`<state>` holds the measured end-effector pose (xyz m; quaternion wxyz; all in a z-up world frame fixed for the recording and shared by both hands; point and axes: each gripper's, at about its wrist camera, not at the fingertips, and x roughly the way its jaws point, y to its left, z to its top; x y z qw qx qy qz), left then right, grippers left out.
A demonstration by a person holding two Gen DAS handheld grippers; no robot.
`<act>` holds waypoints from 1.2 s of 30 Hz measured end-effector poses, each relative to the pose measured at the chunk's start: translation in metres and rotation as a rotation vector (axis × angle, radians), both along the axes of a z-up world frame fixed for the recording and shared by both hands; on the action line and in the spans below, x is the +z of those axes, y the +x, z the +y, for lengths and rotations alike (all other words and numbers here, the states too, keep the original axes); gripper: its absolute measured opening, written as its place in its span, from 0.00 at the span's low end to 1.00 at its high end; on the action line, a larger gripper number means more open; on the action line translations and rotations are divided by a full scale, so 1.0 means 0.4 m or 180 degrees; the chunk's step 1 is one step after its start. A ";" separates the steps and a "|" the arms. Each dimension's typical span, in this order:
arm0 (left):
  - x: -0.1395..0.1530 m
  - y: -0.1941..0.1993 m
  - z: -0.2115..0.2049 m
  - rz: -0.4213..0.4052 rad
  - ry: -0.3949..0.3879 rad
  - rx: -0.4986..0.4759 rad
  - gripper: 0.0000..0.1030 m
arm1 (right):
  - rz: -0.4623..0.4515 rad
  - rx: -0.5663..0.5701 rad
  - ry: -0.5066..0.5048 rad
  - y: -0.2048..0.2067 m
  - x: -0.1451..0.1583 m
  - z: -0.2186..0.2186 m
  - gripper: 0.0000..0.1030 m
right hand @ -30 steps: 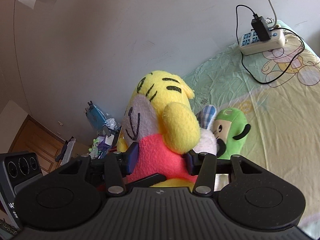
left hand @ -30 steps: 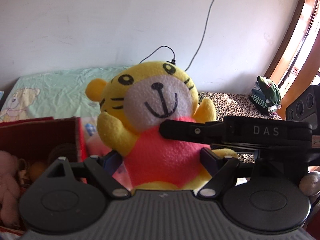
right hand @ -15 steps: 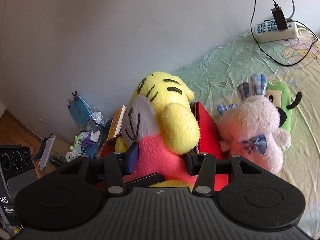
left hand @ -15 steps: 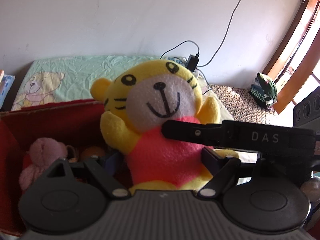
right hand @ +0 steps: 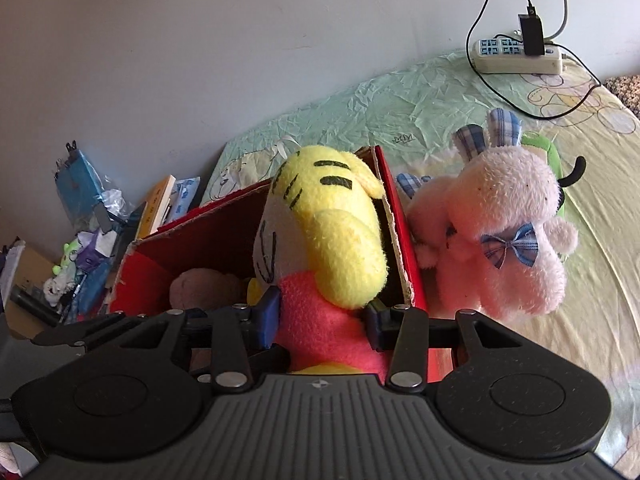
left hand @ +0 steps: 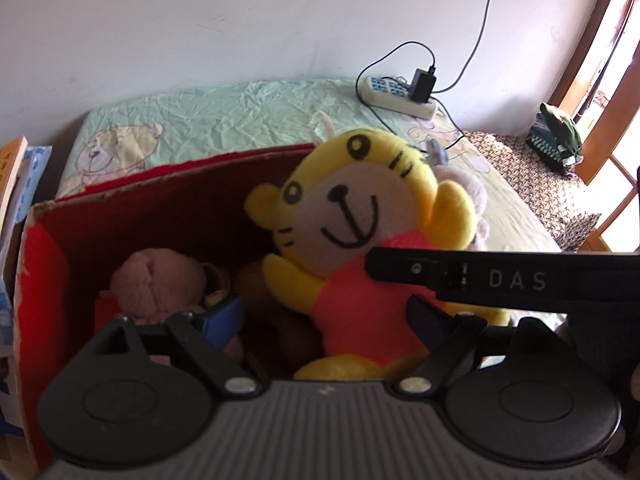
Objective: Organize objects
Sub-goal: 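Lift the tiger plush and carry it over the red box, then lower the tiger plush into the red box beside the teddy and release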
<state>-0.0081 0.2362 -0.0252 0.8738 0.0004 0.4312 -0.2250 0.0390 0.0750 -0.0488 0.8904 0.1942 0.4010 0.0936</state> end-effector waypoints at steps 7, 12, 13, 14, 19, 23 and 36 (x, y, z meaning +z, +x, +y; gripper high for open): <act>-0.024 0.027 -0.011 0.0063 0.0304 0.0075 0.87 | 0.0010 -0.0017 -0.0239 0.005 0.000 0.015 0.47; -0.031 0.032 -0.021 0.0101 0.0472 0.0138 0.90 | -0.0002 -0.0071 -0.0091 -0.010 0.011 -0.015 0.46; -0.033 0.031 -0.023 0.0107 0.0505 0.0162 0.90 | -0.0017 -0.0068 -0.0067 -0.015 0.013 -0.014 0.45; -0.034 0.031 -0.026 0.0123 0.0539 0.0194 0.90 | -0.0017 -0.0063 -0.0083 -0.018 0.013 -0.014 0.44; -0.043 0.025 -0.043 0.0160 0.0690 0.0281 0.90 | -0.0006 -0.0063 -0.0081 -0.029 0.002 -0.012 0.35; -0.046 0.022 -0.057 0.0184 0.0762 0.0322 0.90 | -0.0070 -0.0059 -0.0177 -0.044 0.004 -0.009 0.33; -0.045 0.008 -0.089 0.0103 0.0951 0.0369 0.89 | -0.0148 -0.0179 -0.0137 -0.078 0.001 -0.018 0.29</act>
